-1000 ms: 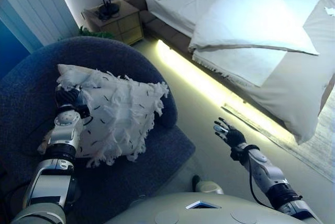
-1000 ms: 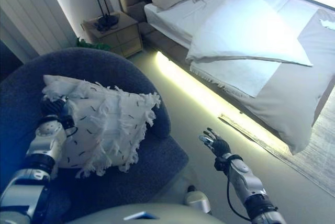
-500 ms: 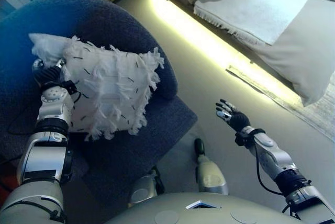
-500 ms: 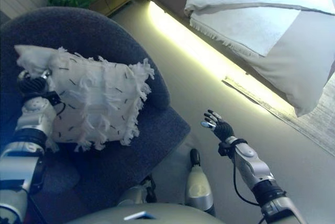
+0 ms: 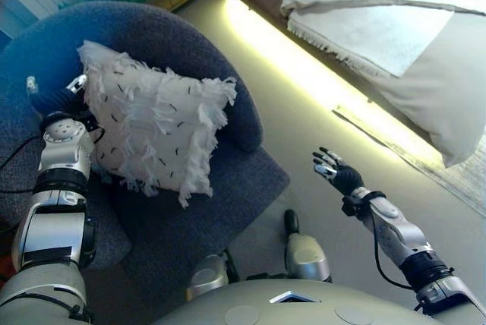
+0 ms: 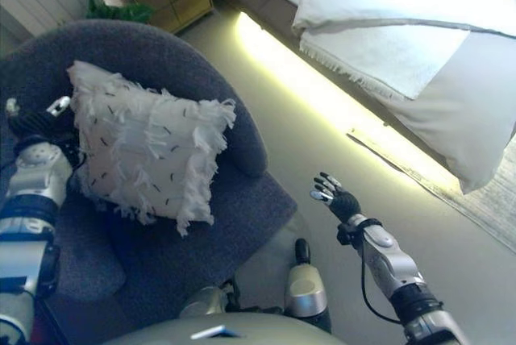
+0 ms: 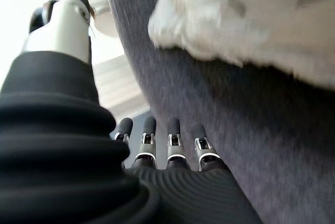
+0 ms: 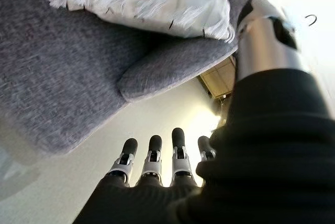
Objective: Pick up the cushion and take it to the sofa
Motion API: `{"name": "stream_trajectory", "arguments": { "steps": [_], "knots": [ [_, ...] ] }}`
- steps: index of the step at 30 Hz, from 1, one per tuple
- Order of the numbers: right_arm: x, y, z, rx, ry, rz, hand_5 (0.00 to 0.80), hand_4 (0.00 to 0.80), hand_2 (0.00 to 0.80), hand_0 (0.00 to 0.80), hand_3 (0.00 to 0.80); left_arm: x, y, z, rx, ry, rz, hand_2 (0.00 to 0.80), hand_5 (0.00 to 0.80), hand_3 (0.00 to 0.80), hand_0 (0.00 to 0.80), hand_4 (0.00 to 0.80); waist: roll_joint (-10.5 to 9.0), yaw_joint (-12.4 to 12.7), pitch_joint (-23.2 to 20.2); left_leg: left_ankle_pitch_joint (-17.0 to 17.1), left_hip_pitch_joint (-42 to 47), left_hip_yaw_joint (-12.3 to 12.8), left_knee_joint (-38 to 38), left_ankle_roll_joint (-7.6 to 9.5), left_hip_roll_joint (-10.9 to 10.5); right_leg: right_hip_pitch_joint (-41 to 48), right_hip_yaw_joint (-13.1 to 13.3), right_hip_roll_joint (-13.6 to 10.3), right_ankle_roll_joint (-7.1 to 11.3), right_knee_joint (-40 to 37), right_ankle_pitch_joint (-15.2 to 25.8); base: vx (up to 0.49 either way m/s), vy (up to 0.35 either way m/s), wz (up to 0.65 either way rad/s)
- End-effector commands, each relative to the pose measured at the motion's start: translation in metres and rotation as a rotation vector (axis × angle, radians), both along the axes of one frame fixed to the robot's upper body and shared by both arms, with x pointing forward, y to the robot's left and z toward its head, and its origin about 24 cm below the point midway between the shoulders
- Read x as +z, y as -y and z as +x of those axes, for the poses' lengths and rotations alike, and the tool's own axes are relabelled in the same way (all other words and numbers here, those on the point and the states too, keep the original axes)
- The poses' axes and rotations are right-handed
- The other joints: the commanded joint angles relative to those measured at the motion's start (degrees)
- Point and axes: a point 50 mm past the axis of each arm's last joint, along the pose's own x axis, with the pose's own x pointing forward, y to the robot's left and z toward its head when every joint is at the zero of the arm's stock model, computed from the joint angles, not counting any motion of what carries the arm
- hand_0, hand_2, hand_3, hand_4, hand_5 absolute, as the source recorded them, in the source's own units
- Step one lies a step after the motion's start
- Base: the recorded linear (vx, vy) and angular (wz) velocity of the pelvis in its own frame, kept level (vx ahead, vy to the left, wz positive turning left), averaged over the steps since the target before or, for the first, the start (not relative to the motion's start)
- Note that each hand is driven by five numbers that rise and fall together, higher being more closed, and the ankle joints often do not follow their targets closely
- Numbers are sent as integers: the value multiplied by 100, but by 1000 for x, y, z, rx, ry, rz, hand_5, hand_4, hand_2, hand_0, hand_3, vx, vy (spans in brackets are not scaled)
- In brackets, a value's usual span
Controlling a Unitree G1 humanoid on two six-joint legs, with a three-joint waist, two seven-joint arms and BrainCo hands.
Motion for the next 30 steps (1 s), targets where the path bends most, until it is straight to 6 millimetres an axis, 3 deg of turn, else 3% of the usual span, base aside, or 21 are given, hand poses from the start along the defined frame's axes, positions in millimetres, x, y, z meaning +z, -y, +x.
{"name": "stream_trajectory", "arguments": {
  "steps": [1,8,13,14,18,23,26,30],
  "knots": [
    [-1,-17,-12,46,7,39,0,0,0,0,0,18,-31,-25,87,26,121,0,0,0,0,0,-182,95,-803,-879,-215,34,1025,97,-59,-29,36,-432,401,387,-409,92,9,5],
    [-10,-17,-23,19,-10,45,0,0,0,0,0,39,-11,-21,-86,253,129,0,0,0,0,0,-193,220,-880,-896,30,27,867,143,-100,173,-116,-445,432,363,-442,21,-6,3],
    [-17,-23,-26,-10,-16,56,0,0,0,0,0,37,33,-16,-308,498,-31,0,0,0,0,0,-267,321,-884,-879,146,-3,709,188,-127,252,-148,-414,422,327,-417,-24,-3,5],
    [-19,-27,-25,-16,-21,77,0,0,0,0,0,32,55,-19,-429,576,-111,0,0,0,0,0,-297,336,-867,-879,257,3,628,224,-148,333,-155,-393,417,326,-427,0,0,0],
    [-15,-37,-24,-33,5,121,0,0,0,0,0,15,108,-29,-650,629,-278,0,0,0,0,0,-385,468,-839,-934,177,-50,726,331,-184,214,-139,-415,350,538,-453,-15,-7,0],
    [-8,-50,-19,-53,53,183,0,0,0,0,0,-14,165,-39,-937,553,-485,0,0,0,0,0,-488,692,-739,-919,90,-167,728,417,-229,182,-291,-436,353,600,-399,-58,-52,5],
    [-6,-54,-18,-70,62,205,0,0,0,0,0,-37,180,-51,-1032,428,-551,0,0,0,0,0,-515,794,-753,-899,136,-177,611,444,-239,253,-348,-398,349,496,-352,-19,-54,6],
    [-9,-50,-24,-86,63,219,0,0,0,0,0,-67,174,-71,-1000,345,-664,0,0,0,0,0,-556,856,-761,-942,127,-130,661,483,-200,230,-379,-366,327,546,-368,-6,-61,2]
  ]
}}
